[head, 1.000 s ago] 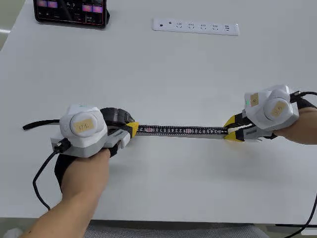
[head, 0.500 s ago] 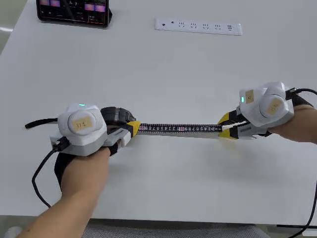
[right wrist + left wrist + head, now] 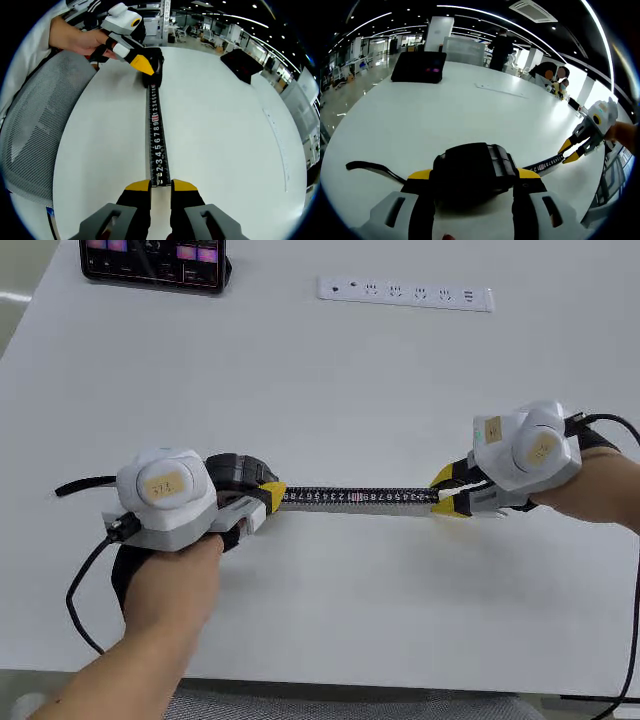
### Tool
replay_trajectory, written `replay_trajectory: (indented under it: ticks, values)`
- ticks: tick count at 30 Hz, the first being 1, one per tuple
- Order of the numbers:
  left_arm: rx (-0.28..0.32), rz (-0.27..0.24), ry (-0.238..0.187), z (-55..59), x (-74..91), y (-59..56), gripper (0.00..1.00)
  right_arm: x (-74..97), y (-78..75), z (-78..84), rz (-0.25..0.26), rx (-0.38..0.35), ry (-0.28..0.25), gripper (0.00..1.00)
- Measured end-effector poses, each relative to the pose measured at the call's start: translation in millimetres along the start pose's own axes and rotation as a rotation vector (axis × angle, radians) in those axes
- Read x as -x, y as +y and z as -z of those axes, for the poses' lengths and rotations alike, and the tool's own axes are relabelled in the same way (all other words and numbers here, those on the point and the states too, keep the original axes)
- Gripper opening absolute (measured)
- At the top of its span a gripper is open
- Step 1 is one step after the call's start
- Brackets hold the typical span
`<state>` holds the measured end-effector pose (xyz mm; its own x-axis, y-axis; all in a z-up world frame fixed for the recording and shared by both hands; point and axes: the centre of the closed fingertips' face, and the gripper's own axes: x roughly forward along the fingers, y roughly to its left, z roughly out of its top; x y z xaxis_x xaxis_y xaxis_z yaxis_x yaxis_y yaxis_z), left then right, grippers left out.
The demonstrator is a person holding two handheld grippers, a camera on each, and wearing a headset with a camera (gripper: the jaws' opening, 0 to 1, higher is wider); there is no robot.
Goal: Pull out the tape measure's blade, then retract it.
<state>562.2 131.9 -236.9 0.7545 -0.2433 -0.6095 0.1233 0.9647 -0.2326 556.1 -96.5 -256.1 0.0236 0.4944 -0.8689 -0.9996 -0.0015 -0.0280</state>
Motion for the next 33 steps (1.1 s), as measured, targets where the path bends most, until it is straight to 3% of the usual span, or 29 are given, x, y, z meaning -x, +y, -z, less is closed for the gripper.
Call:
replay_trajectory:
  ticks: [33]
  values:
    - [0.021,0.016,0.0,-0.2,0.3,0.0,0.58,-22.1,-0.1,-38.1,-0.026,0.002,-0.057,0.1]
